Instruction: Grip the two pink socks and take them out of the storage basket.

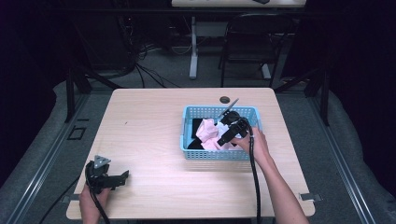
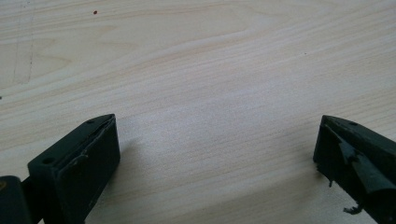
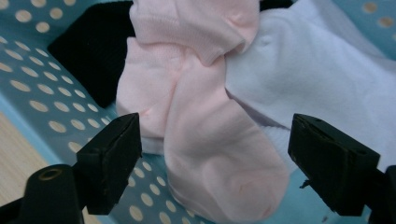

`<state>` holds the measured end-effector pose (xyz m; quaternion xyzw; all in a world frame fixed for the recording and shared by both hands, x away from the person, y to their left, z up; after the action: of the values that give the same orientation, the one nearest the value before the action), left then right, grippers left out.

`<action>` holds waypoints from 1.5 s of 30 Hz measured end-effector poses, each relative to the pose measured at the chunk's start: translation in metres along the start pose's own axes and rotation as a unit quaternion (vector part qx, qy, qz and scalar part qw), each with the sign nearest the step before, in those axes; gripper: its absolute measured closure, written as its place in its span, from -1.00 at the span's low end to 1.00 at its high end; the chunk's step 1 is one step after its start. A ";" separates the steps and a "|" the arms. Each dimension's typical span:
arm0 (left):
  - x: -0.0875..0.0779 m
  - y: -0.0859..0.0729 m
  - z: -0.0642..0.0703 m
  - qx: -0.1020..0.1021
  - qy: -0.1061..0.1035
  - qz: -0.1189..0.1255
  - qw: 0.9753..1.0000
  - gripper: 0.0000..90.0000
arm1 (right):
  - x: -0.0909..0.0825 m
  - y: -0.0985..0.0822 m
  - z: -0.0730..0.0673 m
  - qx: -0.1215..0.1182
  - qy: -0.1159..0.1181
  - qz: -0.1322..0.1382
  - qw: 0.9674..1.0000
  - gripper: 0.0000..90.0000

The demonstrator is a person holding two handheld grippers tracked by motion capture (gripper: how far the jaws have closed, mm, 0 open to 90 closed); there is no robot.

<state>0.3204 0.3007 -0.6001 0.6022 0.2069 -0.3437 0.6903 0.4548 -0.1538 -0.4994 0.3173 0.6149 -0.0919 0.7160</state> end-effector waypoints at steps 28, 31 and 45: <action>0.000 0.000 0.000 0.000 0.000 0.000 1.000 -0.99 | 0.004 0.007 0.001 0.013 0.018 -0.034 0.999 0.99; 0.000 0.000 0.000 0.001 0.000 0.000 1.000 -0.99 | 0.004 0.008 0.001 0.007 0.012 -0.047 0.999 0.69; 0.000 0.000 0.000 0.001 0.000 0.000 1.000 -0.99 | 0.041 0.011 0.003 0.030 0.014 -0.083 0.996 0.63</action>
<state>0.3203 0.3006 -0.6000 0.6031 0.2068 -0.3438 0.6895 0.4724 -0.1367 -0.5347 0.2879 0.6462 -0.1643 0.6874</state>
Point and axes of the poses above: each handheld gripper's, and its own axes: x roughly forward along the jaws, y roughly out of its top, z roughly to its right, the point moved 1 cm from there along x, roughly forward along the jaws, and after that the axes turned 15 degrees about -x, right-handed, at the moved point
